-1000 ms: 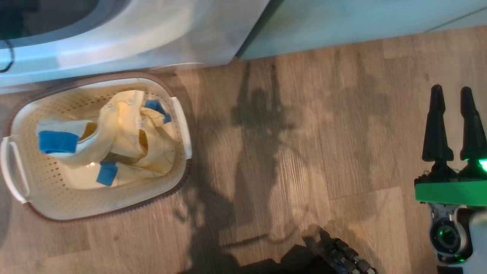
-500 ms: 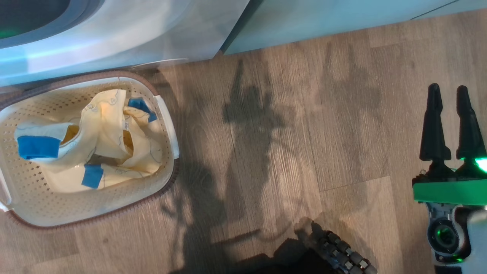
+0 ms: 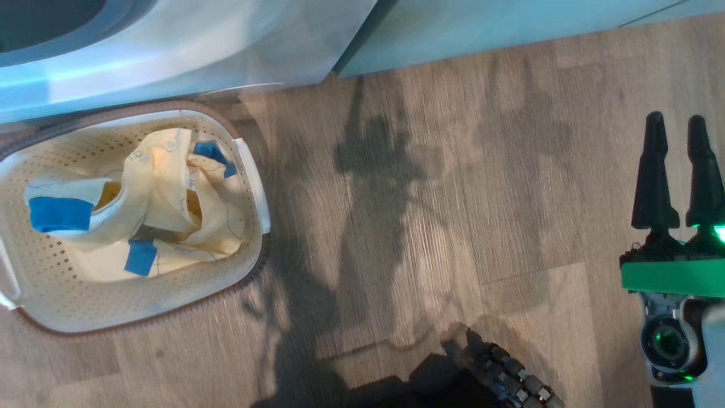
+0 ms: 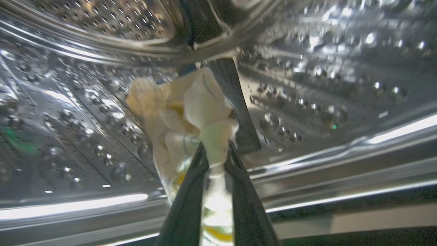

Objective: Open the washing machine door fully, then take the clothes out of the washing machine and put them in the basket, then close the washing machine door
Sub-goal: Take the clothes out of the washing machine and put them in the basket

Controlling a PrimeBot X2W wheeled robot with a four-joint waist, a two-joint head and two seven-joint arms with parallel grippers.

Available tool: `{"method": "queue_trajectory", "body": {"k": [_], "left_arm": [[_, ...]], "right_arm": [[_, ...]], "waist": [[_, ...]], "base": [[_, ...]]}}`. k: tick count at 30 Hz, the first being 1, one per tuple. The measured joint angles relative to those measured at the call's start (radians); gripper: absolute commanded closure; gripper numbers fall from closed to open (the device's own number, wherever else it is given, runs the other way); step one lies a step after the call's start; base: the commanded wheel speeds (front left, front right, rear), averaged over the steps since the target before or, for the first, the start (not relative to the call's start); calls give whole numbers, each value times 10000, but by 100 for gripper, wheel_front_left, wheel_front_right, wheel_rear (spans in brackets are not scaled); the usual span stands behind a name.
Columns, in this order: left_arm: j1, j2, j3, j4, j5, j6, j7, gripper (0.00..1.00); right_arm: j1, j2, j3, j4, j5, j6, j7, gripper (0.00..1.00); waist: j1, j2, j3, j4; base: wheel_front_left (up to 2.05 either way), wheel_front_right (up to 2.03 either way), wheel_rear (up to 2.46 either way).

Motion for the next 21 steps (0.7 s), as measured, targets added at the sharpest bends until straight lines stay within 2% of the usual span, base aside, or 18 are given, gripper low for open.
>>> {"method": "queue_trajectory", "body": {"k": [4, 9, 21], "left_arm": [[142, -79, 242, -263, -13, 364, -1195, 100], [1008, -681, 593, -713, -359, 780, -2968, 100], [4218, -1918, 1492, -2228, -1304, 1151, -6822, 100]], "right_arm": [[5, 0, -84, 12, -40, 0, 0, 0], [8, -2, -357, 10, -316, 0, 0, 0], [85, -2, -790, -42, -1266, 0, -2, 0]], "waist": [[0, 0, -108, 149], [0, 0, -287, 437], [-1, 0, -971, 1223]], "base": [[0, 0, 0], [0, 0, 0], [0, 0, 0]]}}
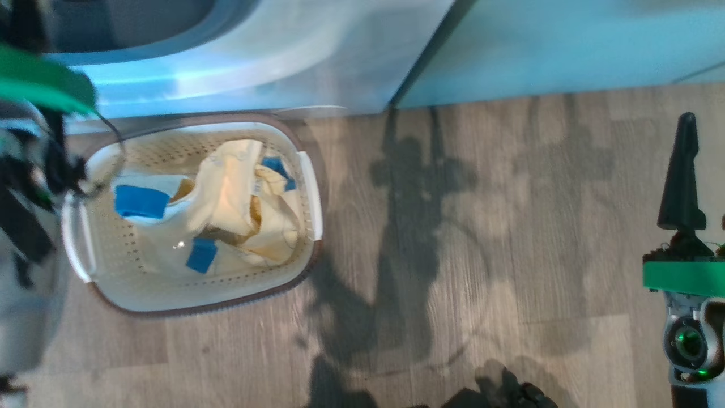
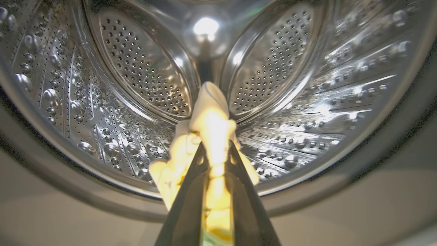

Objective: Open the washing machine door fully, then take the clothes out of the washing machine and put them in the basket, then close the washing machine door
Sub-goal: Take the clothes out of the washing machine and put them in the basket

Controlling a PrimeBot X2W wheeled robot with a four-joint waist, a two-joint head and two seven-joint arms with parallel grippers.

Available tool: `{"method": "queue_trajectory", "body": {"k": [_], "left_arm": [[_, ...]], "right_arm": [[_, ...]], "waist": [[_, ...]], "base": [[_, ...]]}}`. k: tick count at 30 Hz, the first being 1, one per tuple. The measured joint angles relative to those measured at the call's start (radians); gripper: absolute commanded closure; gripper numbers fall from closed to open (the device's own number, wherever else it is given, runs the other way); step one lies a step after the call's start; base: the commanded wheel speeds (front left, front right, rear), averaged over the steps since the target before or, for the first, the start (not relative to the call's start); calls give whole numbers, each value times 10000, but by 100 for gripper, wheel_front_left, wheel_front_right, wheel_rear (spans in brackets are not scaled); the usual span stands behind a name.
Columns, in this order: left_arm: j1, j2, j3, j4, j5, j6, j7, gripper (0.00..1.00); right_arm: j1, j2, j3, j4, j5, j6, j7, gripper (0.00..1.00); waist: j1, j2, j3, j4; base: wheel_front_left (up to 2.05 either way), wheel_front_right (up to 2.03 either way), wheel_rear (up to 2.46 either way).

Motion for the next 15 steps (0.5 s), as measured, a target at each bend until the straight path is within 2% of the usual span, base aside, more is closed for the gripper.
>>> {"method": "queue_trajectory", "body": {"k": [6, 15], "left_arm": [[1711, -754, -21, -1287, -50, 171, -941, 100], [3257, -1879, 332, -4002, 786, 213, -1106, 100]], "right_arm": [[265, 0, -222, -96, -435, 0, 0, 0], [444, -2, -324, -100, -842, 0, 2, 0]], "waist": [[-1, 0, -474, 535], [-1, 0, -1126, 1145]], "base": [[0, 0, 0], [0, 0, 0]]}}
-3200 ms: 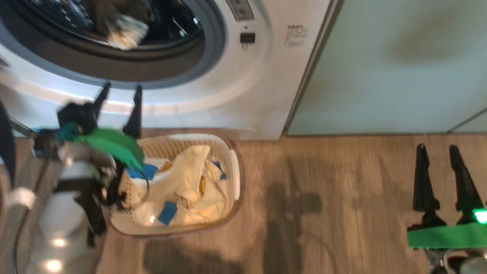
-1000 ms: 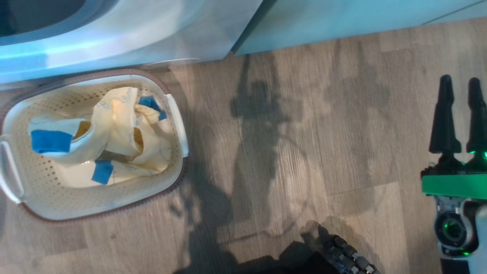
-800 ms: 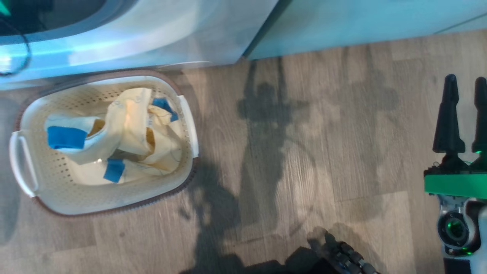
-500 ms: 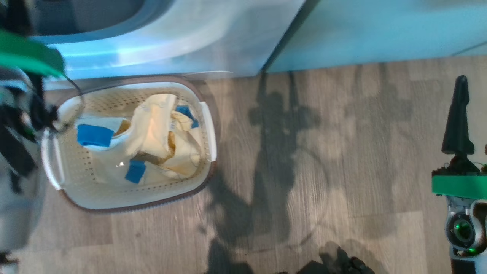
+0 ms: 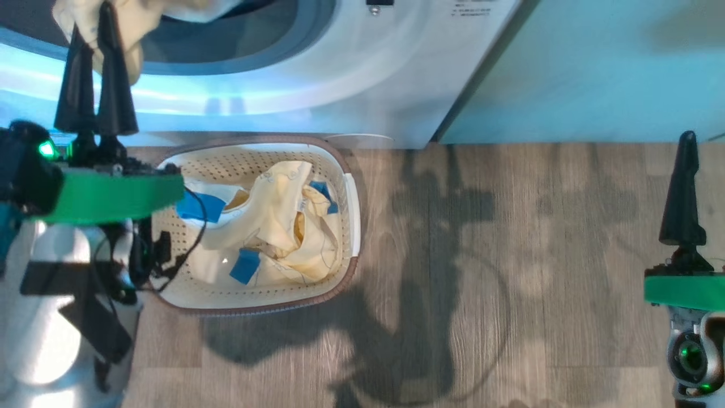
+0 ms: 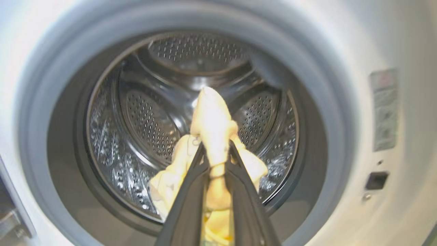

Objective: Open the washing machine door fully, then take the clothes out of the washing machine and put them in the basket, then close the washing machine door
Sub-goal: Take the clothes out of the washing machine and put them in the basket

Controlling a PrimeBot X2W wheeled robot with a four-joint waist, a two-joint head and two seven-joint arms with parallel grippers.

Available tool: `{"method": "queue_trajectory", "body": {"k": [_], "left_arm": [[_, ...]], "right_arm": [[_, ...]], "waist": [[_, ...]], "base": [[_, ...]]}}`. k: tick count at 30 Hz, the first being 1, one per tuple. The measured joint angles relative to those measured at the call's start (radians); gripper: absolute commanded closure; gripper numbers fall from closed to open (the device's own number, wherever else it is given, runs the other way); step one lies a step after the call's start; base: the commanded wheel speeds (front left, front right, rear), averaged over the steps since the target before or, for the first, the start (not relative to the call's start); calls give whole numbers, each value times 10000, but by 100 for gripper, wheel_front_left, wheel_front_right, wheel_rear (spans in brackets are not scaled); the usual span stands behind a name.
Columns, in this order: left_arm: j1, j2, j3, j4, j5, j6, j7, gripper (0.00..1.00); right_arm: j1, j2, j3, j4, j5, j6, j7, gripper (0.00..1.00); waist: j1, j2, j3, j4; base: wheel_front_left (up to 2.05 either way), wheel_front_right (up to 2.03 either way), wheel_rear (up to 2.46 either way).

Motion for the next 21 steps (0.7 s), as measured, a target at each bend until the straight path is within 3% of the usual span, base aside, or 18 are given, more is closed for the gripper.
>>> {"method": "queue_trajectory", "body": {"k": [14, 17, 21], "left_arm": [[2111, -1636, 560, -2408, 1308, -865, -10, 100], [2579, -1795, 420, -2174, 1338, -1039, -10, 100], [3113, -1923, 182, -834, 1239, -1214, -8, 100]], "right_arm": [[425, -2, 12, 84, -198, 0, 0, 0], [498, -2, 19, 81, -198, 0, 0, 0], [595, -2, 77, 84, -194, 0, 0, 0]], "waist": [[0, 0, -1014, 592], [0, 0, -1066, 643], [1, 0, -1020, 627]], "base": [[0, 0, 0], [0, 0, 0], [0, 0, 0]]}}
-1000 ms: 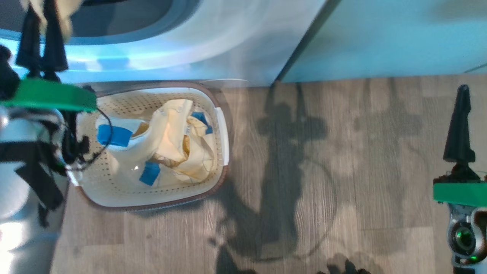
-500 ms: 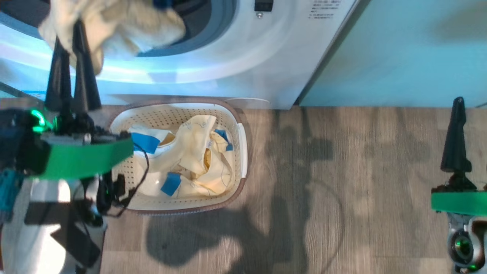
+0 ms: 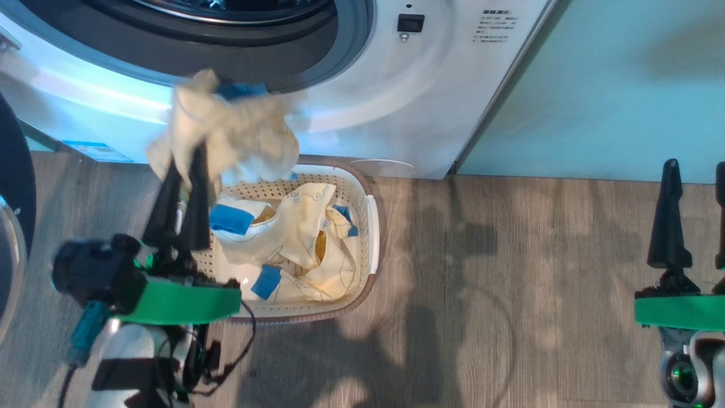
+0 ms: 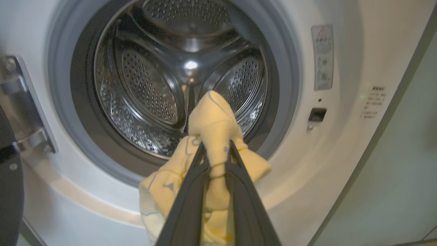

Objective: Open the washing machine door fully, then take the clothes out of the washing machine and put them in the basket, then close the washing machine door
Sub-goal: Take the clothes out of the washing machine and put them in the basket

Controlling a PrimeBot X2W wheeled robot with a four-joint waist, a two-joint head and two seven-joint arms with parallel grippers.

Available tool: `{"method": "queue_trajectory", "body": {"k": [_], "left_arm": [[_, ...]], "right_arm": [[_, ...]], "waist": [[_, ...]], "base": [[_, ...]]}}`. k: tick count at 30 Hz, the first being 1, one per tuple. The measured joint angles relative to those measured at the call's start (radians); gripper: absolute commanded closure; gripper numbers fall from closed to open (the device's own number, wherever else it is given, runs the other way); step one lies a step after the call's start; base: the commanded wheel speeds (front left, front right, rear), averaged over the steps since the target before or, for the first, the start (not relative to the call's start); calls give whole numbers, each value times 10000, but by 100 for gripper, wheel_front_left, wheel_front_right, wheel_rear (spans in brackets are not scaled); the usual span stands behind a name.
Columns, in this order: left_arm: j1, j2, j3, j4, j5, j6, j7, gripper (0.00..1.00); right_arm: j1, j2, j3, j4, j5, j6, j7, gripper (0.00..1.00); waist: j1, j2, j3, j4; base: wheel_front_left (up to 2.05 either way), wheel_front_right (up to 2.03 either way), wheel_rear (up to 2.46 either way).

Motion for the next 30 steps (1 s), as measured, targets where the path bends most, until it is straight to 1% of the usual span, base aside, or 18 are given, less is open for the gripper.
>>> {"method": "queue_trajectory", "body": {"k": [5, 11, 18, 19, 24, 29, 30], "left_arm": [[58, -58, -52, 1770, -343, -178, 0, 100], [-384, -58, -38, 4531, -671, -464, 12, 100], [-2180, 127, -324, 7900, -894, -759, 19, 100], [-2180, 127, -324, 7900, -894, -759, 19, 100], [-3614, 318, -665, 10159, -1058, -882, 303, 100], [-4832, 414, -945, 11850, -1256, -955, 562, 100], [-5039, 412, -930, 12142, -1317, -955, 596, 95]], "right_arm": [[-11, 0, 82, 0, 71, 0, 0, 0], [-44, 2, 115, 0, 280, 0, 0, 0], [-128, 2, 159, -12, 466, 0, 0, 0], [-128, 2, 159, -12, 466, 0, 0, 0], [-555, 0, 286, -48, 635, 0, 0, 0], [-769, 2, 334, -48, 794, 0, -2, 0], [-783, 2, 345, -44, 819, 0, -2, 0]], "waist": [[0, 0, 140, -133], [1, 0, 419, -354], [1, 0, 927, -636], [1, 0, 927, -636], [2, 0, 1437, -869], [2, -1, 1916, -1171], [3, -1, 1983, -1238]], "base": [[0, 0, 0], [0, 0, 0], [0, 0, 0], [0, 0, 0], [0, 0, 0], [0, 0, 0], [0, 0, 0]]}}
